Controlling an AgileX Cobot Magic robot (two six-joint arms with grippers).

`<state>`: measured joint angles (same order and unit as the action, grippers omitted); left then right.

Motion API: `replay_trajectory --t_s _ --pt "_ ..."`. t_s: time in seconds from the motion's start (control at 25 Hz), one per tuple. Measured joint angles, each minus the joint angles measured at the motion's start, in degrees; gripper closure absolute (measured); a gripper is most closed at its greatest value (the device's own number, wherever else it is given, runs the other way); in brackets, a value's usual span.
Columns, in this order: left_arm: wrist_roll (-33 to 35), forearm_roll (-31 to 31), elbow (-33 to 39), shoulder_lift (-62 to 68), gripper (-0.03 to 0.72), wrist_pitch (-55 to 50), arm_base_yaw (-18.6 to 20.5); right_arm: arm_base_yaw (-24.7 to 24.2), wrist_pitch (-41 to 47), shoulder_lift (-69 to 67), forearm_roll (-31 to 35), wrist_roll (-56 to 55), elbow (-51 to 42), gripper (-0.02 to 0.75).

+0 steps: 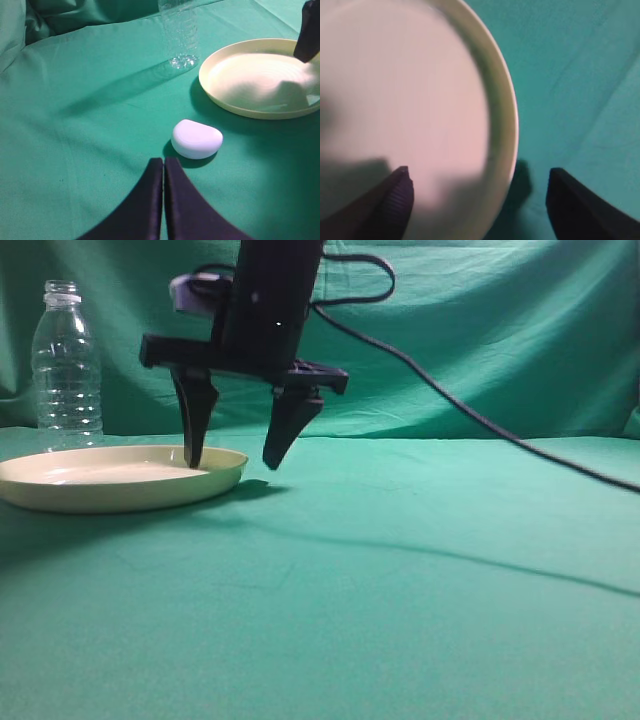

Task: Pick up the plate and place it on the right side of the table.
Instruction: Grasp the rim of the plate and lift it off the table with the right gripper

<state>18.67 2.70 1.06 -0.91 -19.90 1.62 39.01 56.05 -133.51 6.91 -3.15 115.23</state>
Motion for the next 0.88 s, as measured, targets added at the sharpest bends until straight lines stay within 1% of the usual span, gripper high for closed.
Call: replay_trajectory --t_s 0.08,0.12,0.28,0.4,0.48,0.52,0.56,0.6,0.68,0.76,0.8,0.88 --pt "0.0 0.0 0.0 0.0 0.688 0.0 0.0 0.0 -0.2 -0.7 0.0 0.0 0.0 0.204" --pt "0.0 0.0 0.0 0.0 0.688 0.0 0.0 0.0 -0.5 -1.6 -0.1 0.0 0.0 0.266" --pt "0.0 0.0 0.0 0.0 0.688 0.0 0.0 0.0 -1.2 -2.1 -0.1 0.2 0.0 0.266" --pt "0.0 0.0 0.0 0.0 0.688 0.0 0.0 0.0 -1.8 -2.3 -0.5 1.0 0.1 0.38" --pt "0.0 0.0 0.0 0.0 0.688 0.0 0.0 0.0 -2.0 -2.4 -0.9 1.2 0.1 0.507" --pt "0.0 0.0 0.0 0.0 0.688 0.0 0.0 0.0 -2.2 -2.5 -1.1 1.2 0.2 0.608" --pt "0.0 0.0 0.0 0.0 0.688 0.0 0.0 0.0 -2.5 -2.5 -1.2 1.1 0.3 0.649" --pt "0.0 0.0 0.0 0.0 0.688 0.0 0.0 0.0 -2.7 -2.5 -1.4 0.5 0.5 0.673" --pt "0.0 0.0 0.0 0.0 0.688 0.0 0.0 0.1 -2.4 -2.6 -3.1 -1.7 1.2 0.67" --pt "0.0 0.0 0.0 0.0 0.688 0.0 0.0 0.1 -0.1 -2.9 -5.7 -3.6 3.1 0.67" --pt "0.0 0.0 0.0 0.0 0.688 0.0 0.0 0.1 1.2 -2.9 -7.3 -3.8 4.3 0.738" --pt "0.0 0.0 0.0 0.0 0.688 0.0 0.0 0.1 3.8 -2.8 -9.1 -4.0 7.4 0.738"
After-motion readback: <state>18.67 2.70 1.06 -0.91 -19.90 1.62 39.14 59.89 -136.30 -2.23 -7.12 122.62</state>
